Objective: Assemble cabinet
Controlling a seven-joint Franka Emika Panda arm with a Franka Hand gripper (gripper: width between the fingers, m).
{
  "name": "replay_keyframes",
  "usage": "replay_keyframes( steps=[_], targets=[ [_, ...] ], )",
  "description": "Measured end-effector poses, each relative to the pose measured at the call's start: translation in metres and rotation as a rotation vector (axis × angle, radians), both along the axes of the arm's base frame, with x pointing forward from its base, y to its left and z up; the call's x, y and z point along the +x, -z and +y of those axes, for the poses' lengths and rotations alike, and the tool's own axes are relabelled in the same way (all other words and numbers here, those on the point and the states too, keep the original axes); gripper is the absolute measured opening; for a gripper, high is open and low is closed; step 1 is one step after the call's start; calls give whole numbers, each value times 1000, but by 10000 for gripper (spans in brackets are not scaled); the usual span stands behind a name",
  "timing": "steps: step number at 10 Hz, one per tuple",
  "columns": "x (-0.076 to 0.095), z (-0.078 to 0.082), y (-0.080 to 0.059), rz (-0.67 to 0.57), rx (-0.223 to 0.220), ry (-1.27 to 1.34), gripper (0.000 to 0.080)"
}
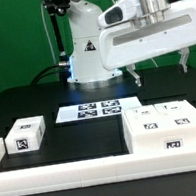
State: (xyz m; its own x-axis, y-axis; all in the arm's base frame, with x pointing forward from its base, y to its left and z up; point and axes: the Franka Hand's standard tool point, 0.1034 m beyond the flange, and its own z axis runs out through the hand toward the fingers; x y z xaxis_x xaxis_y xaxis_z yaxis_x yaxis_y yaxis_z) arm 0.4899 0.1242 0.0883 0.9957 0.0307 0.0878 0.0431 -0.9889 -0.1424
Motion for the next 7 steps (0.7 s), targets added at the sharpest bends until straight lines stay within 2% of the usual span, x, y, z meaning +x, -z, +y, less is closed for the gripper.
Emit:
replay_keyframes(
  steps=[5,7],
  targets=[
    [0,-2,2,4,5,-10,649],
    [-9,-23,19,5,-4,-43,649]
  ],
)
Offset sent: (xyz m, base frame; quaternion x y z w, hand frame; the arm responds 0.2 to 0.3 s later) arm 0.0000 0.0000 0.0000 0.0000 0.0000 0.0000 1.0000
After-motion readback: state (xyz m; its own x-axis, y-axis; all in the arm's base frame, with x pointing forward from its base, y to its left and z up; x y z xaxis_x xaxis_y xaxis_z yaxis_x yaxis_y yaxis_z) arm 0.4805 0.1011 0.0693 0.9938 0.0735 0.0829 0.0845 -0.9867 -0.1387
